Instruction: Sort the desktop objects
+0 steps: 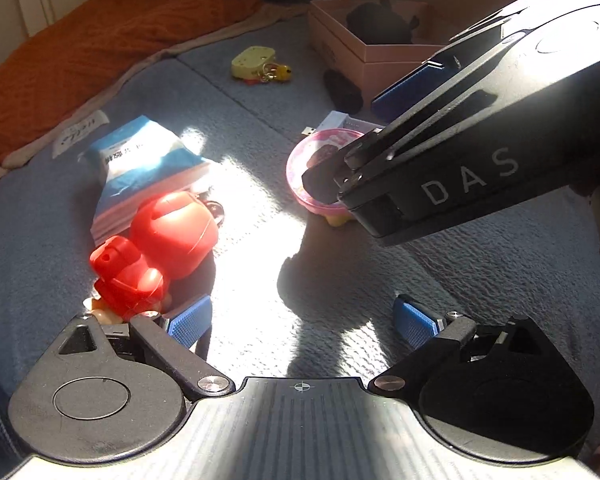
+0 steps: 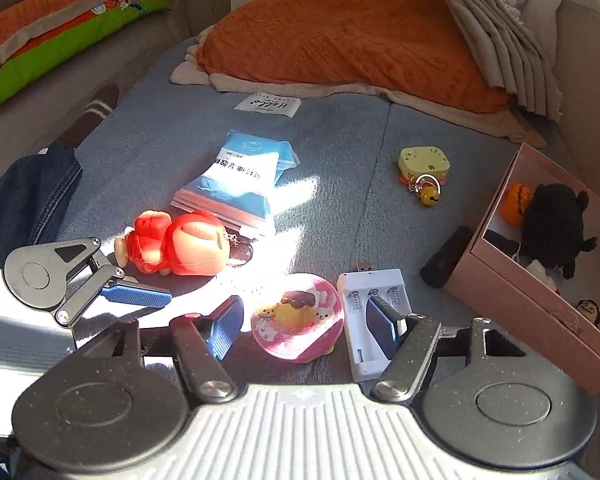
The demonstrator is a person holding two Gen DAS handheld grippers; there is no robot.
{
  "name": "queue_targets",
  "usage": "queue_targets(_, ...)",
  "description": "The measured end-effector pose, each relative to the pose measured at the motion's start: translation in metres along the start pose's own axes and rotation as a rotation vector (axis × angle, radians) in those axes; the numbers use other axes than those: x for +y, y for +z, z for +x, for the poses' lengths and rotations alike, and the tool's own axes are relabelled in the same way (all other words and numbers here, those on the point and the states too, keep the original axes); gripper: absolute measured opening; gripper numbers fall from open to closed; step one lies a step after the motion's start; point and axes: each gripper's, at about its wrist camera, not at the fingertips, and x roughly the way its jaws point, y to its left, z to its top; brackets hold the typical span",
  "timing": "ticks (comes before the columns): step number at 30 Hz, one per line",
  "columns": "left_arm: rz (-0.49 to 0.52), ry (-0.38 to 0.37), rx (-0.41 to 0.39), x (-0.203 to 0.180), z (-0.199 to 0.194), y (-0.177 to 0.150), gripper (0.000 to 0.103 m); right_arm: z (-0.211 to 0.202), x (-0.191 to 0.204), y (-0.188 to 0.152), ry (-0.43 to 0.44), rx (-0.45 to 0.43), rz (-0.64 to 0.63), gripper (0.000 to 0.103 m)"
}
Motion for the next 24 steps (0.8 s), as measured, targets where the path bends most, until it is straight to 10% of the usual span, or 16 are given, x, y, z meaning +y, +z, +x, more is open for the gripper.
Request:
queue_targets(5,0.004,-0.008,0.004,0.000,0.000,-0.001,0.100,0.023,0.011,0.005,-0.026,0.049,-0.050,0.055)
queue_targets(18,0.011,-0.013,0.005,-0.001,0.000,-0.001,0.100,0.004,-0.008,0.007,0.176,0.040,0.103,0.067)
queue_targets(24,-0.017,0.005,-0.017,0.003,-0.002,0.002,0.100,-0.022,-0.040,-0.002,0.060,-0.036,0.140,0.070)
